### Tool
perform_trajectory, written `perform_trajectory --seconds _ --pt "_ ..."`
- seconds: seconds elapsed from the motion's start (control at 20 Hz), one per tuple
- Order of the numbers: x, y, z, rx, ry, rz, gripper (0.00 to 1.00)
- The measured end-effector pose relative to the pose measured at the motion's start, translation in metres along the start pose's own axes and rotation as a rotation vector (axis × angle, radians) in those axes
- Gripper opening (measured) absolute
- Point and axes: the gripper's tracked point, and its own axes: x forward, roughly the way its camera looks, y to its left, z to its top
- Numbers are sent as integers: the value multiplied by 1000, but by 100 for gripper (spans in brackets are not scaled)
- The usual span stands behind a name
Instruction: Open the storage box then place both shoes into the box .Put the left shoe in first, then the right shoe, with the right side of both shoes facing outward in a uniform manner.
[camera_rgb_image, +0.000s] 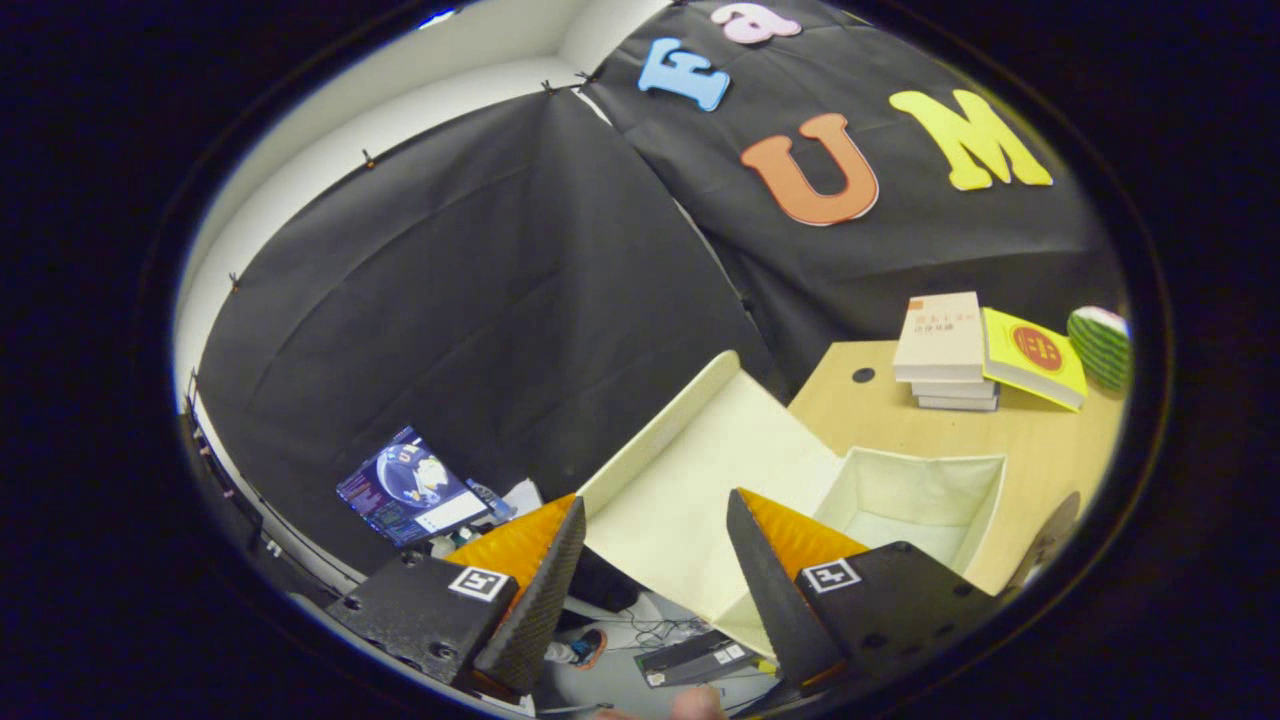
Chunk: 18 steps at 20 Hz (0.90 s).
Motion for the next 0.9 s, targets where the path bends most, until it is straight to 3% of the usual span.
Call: perform_trajectory --seconds 0.2,0.3,0.4,0.65,0.9 --pt "-9 -12 7 -30 -43 -54 92" --pt "-19 -30 11 -86 -73 -126 92" --pt "-37 -48 19 -169 -107 -210 100" --pt "-103 -78 25 -348 -174 -368 100" --pt "-169 -134 9 -302 -131 -478 100"
